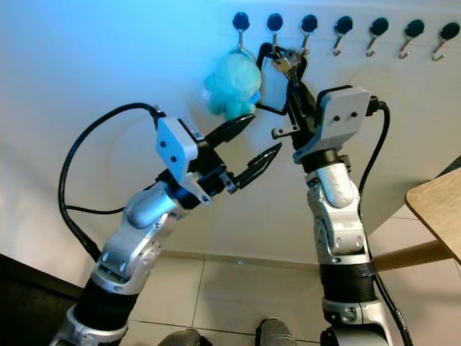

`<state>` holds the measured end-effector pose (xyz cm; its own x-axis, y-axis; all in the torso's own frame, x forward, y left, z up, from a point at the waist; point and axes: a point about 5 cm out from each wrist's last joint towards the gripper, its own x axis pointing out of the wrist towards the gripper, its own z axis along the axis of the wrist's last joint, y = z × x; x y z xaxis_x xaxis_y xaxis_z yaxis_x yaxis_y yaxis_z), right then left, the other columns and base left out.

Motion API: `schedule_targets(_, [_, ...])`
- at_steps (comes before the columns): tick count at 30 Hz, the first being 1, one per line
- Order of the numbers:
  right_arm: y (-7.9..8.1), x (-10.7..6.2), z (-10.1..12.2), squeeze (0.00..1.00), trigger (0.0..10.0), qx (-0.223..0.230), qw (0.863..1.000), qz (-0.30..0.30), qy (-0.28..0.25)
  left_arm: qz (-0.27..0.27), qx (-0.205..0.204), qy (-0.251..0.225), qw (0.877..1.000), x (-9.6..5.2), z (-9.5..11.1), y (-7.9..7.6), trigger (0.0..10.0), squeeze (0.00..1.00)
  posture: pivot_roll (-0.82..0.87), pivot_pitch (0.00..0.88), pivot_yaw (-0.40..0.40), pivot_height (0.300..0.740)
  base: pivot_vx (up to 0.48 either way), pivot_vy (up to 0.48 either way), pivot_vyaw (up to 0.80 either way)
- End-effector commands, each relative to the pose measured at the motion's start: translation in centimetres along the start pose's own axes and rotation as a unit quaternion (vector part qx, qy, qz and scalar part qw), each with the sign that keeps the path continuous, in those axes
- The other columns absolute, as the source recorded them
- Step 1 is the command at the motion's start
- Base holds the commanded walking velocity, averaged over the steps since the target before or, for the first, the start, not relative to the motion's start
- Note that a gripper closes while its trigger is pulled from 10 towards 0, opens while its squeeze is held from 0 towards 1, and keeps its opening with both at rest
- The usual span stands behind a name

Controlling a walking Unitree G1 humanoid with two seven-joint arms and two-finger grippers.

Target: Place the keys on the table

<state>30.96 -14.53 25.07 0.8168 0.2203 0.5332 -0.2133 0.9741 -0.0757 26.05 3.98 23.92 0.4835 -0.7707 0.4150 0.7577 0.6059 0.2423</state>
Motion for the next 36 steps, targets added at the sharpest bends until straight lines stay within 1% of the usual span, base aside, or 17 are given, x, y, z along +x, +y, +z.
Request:
schedule_targets(1, [0.3, 0.2, 1.8, 0.0, 0.0, -0.006, 0.999, 0.001, -0.039, -0.003, 0.001, 0.002, 1.0, 0.0, 0.0, -0.2, 10.0, 0.0, 0.05, 0.143, 0.016, 0.74, 0.0, 0.0, 0.0])
schedule_targets(7, [0.9, -0.4, 3.2, 0.0, 0.0, -0.002, 0.998, -0.002, -0.065, -0.006, 0.002, 0.004, 1.0, -0.1, 0.0, -0.3, 10.0, 0.0, 0.04, 0.144, 0.016, 0.74, 0.0, 0.0, 0.0])
schedule_targets(13, [1.0, -0.7, 3.4, 0.0, 0.0, 0.001, 0.998, -0.009, -0.067, -0.007, 0.001, 0.003, 1.0, 0.0, 0.0, -0.3, 10.0, 0.0, 0.04, 0.145, 0.02, 0.74, 0.0, 0.0, 0.0])
schedule_targets(18, [1.4, -1.4, 3.9, 0.0, 0.0, 0.006, 0.998, -0.017, -0.066, -0.01, 0.001, 0.004, 1.0, 0.0, 0.0, -0.4, 10.0, 0.0, 0.04, 0.144, 0.02, 0.74, 0.0, 0.0, 0.0])
schedule_targets(24, [1.7, -1.2, 4.7, 0.0, 0.0, 0.014, 0.997, -0.019, -0.079, -0.013, -0.001, 0.004, 1.0, -0.1, -0.1, -0.5, 10.0, 0.0, 0.03, 0.139, 0.023, 0.74, 0.0, 0.0, 0.0])
schedule_targets(25, [1.8, -1.3, 4.6, 0.0, 0.7, 0.015, 0.997, -0.019, -0.078, -0.013, -0.001, 0.005, 1.0, -0.1, -0.1, -0.5, 10.0, 0.0, 0.03, 0.138, 0.022, 0.74, 0.0, 0.0, 0.0])
schedule_targets(26, [1.8, -1.3, 4.6, 0.0, 0.7, 0.015, 0.997, -0.019, -0.078, -0.013, -0.001, 0.005, 1.0, -0.1, -0.1, -0.5, 10.0, 0.0, 0.03, 0.138, 0.022, 0.74, 0.0, 0.0, 0.0])
schedule_targets(27, [1.8, -1.5, 4.0, 0.0, 6.5, 0.017, 0.998, -0.019, -0.064, -0.014, -0.001, 0.005, 1.0, -0.1, -0.1, -0.6, 10.0, 0.0, 0.03, 0.135, 0.022, 0.74, 0.0, 0.0, 0.0])
schedule_targets(28, [1.9, -1.8, 3.3, 0.0, 7.8, 0.017, 0.998, -0.02, -0.048, -0.015, -0.001, 0.005, 1.0, -0.1, -0.1, -0.7, 10.0, 0.0, 0.03, 0.135, 0.022, 0.74, 0.0, 0.0, 0.0])
schedule_targets(30, [1.9, -2.2, 2.6, 0.0, 7.8, 0.016, 0.999, -0.022, -0.032, -0.015, -0.002, 0.005, 1.0, -0.1, -0.1, -0.7, 10.0, 0.0, 0.03, 0.135, 0.022, 0.74, 0.0, 0.0, 0.0])
schedule_targets(31, [1.9, -2.2, 2.6, 0.0, 7.8, 0.016, 0.999, -0.022, -0.032, -0.015, -0.002, 0.005, 1.0, -0.1, -0.1, -0.7, 10.0, 0.0, 0.03, 0.135, 0.022, 0.74, 0.0, 0.0, 0.0])
schedule_targets(32, [1.8, -2.4, 2.2, 1.0, 10.0, 0.015, 0.999, -0.026, -0.022, -0.015, -0.001, 0.005, 1.0, -0.1, -0.1, -0.7, 10.0, 0.0, 0.03, 0.133, 0.02, 0.74, 0.0, 0.0, 0.0])
schedule_targets(33, [1.8, -2.4, 2.2, 1.0, 10.0, 0.015, 0.999, -0.026, -0.022, -0.015, -0.001, 0.005, 1.0, -0.1, -0.1, -0.7, 10.0, 0.0, 0.03, 0.133, 0.02, 0.74, 0.0, 0.0, 0.0])
schedule_targets(36, [1.2, -3.2, 1.0, 1.0, 10.0, -0.003, 0.999, -0.048, 0.01, -0.015, -0.001, 0.006, 1.0, -0.2, -0.1, -0.7, 10.0, 0.0, 0.03, 0.133, 0.022, 0.74, 0.0, 0.0, 0.0])
